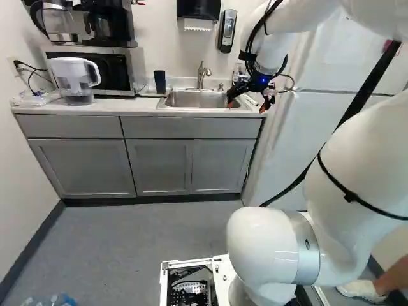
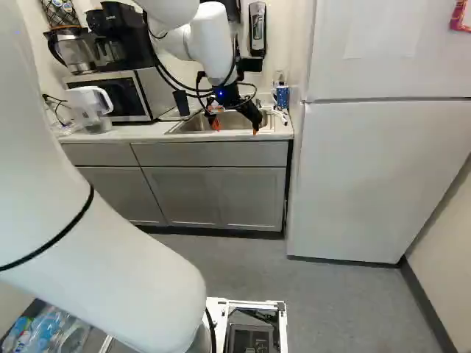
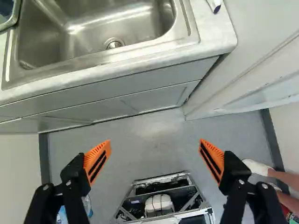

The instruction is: Rinse the cup and place it in the tray

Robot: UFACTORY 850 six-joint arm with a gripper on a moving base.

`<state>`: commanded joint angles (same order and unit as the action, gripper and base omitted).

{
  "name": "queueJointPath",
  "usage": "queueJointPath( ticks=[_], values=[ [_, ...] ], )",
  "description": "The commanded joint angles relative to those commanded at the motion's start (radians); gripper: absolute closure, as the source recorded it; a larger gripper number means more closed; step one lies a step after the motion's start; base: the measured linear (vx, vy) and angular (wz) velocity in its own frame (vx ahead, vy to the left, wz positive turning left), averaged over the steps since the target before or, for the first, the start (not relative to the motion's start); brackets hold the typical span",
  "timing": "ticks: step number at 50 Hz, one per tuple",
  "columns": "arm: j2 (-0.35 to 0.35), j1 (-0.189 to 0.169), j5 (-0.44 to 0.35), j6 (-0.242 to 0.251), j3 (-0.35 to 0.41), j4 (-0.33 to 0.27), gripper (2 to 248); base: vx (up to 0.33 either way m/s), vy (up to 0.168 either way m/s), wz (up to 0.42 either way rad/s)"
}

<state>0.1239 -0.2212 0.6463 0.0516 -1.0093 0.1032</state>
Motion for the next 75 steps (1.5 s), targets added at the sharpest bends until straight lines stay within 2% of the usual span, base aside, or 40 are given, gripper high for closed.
queueJointPath(
  ticks=[44,75],
  values=[
    [0.001,0.001,-0.008,0.0,0.005,-0.001,3,0.0,0.0,0.0],
    [0.01,0.015,-0.102,-0.003,0.062,-0.007,3,0.0,0.0,0.0]
  ],
)
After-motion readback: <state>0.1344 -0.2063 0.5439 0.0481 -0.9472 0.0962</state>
